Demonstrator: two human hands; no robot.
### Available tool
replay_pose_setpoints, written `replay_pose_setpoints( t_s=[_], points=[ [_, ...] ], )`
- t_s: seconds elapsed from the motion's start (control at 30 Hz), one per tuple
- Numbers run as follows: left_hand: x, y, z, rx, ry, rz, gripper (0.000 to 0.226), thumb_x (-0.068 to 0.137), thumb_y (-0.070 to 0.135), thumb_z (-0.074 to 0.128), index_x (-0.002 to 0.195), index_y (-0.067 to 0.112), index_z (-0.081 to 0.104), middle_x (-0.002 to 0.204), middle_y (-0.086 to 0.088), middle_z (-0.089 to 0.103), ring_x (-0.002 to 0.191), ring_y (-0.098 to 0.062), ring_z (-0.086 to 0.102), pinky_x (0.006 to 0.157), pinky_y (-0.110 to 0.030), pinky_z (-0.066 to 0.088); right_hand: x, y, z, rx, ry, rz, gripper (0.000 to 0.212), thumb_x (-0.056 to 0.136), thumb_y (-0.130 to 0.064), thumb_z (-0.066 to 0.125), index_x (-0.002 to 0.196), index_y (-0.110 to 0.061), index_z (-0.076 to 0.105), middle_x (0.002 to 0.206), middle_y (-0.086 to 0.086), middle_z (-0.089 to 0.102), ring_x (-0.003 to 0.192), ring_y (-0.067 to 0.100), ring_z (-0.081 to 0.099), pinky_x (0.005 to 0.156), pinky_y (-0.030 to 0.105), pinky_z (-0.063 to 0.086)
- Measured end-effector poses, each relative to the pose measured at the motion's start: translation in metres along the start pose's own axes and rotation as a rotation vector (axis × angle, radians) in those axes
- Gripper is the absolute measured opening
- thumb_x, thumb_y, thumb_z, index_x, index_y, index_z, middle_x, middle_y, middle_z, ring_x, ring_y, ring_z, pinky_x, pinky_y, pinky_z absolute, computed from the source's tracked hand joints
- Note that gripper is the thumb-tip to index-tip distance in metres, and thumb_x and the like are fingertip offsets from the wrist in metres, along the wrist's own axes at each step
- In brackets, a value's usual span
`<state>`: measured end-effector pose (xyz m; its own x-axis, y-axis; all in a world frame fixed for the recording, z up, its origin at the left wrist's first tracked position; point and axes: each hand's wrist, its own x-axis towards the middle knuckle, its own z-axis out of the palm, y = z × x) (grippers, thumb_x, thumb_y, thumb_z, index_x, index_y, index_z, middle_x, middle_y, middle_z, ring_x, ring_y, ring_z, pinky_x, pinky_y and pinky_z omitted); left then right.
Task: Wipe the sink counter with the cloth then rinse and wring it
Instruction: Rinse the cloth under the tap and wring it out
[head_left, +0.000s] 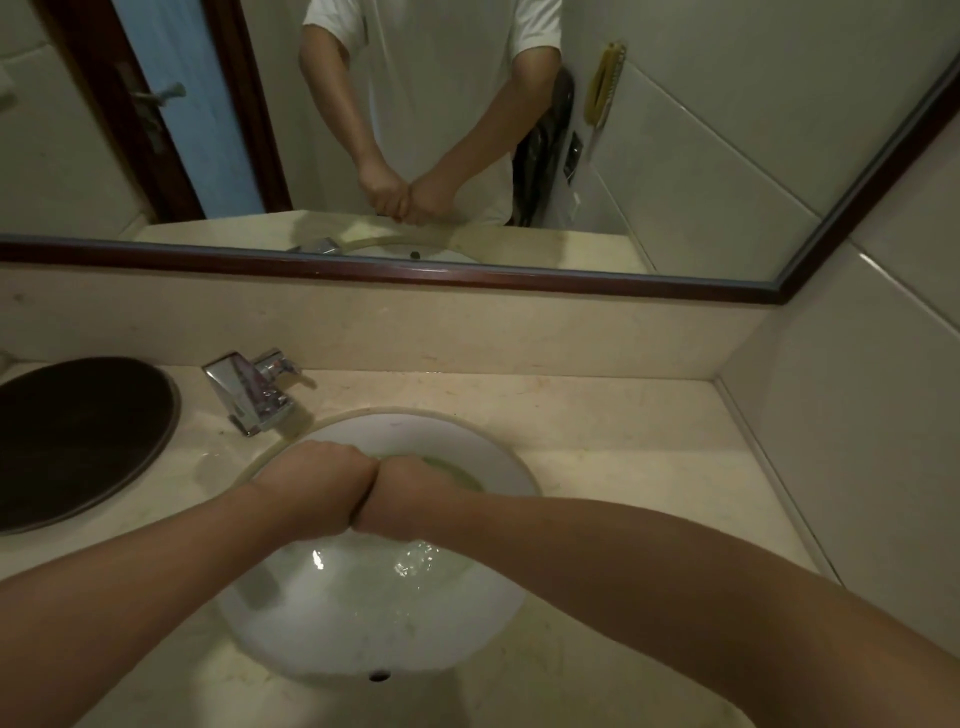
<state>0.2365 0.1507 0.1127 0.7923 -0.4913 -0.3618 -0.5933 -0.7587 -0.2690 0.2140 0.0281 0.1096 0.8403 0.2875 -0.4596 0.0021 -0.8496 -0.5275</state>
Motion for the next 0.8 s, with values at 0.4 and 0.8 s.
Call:
replay_pose_setpoints(
  t_s=[0.4,0.8],
  points=[
    [0.02,-0.009,0.004,-0.206,-0.129,-0.201,0.02,0.088,0.016,0.053,0.102,0.021,0.067,0.097,-0.002,0.065,0.078,-0.019,0.053,0.067,-0.023,0.039,0.021,-0.009,0.002,-0.255,0.079,0.057,0.023,0.092,-0.012,0.052,0.105,-0.004,0.069,0.095,0.014,0.065,0.093,0.032,0.065,0.072,0.034,0.047],
    [-0.013,-0.02,0.041,-0.266,0.006,-0.057,0.026,0.082,0.011,0.054,0.106,0.019,0.058,0.101,-0.005,0.066,0.091,-0.029,0.064,0.07,-0.036,0.049,0.034,-0.009,0.044,-0.021,0.012,-0.032,0.026,0.076,-0.035,0.058,0.092,-0.016,0.065,0.09,0.006,0.068,0.088,0.031,0.066,0.079,0.04,0.056]
  ],
)
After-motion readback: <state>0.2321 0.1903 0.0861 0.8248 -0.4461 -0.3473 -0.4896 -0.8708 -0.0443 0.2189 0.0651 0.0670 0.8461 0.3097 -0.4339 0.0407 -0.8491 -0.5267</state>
